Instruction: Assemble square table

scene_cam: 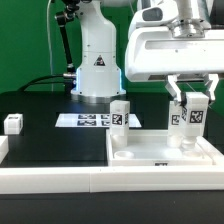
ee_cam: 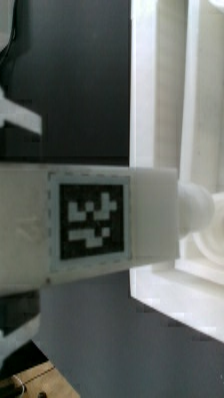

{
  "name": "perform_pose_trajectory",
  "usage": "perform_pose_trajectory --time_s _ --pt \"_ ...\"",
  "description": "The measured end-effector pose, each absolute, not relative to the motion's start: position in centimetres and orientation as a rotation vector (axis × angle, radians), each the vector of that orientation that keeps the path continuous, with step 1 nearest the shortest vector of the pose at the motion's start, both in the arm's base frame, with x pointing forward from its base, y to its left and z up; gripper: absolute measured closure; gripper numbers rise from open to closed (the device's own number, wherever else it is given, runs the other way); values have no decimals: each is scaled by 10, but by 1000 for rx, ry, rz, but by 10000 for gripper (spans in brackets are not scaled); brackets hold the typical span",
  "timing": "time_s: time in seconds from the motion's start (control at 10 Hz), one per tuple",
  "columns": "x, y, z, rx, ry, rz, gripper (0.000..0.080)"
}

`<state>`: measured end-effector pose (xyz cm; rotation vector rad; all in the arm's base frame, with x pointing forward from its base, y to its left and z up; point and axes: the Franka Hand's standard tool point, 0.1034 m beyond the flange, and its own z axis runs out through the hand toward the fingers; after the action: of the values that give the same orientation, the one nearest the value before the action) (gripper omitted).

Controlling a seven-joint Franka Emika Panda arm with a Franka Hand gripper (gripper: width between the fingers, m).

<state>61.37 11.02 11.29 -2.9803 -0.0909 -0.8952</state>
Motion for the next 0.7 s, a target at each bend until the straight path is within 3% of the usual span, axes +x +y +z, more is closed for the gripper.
perform_pose_trajectory --time_s 0.7 --pt "609 116 100 -2987 -109 -878 509"
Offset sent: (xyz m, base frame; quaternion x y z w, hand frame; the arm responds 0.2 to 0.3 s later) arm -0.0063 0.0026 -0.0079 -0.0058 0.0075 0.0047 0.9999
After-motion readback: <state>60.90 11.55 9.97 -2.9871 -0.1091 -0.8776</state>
